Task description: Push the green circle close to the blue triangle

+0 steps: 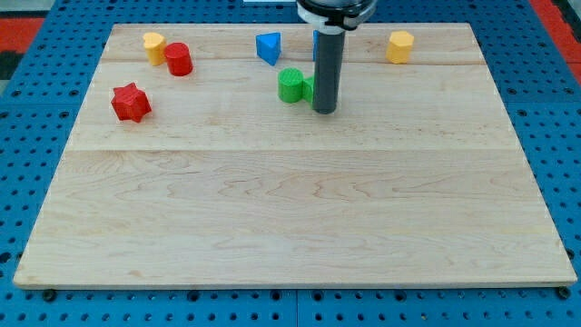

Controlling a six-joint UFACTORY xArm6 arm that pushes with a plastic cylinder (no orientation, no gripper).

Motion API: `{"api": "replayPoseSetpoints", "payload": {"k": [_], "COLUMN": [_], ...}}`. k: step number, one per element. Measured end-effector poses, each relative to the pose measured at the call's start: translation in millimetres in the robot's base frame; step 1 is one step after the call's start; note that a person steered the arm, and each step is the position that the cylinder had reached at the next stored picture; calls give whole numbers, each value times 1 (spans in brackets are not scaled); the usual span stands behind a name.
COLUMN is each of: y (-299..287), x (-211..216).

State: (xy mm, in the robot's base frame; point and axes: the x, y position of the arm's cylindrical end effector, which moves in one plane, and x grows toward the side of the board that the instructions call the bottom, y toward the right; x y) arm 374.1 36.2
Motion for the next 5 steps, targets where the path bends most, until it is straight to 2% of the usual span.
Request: {"api": "replayPoseSetpoints", "payload": {"k": [1,3,4,5], "y": [-19,-68,-69,-54], "x": [-6,-49,-61,-55]}}
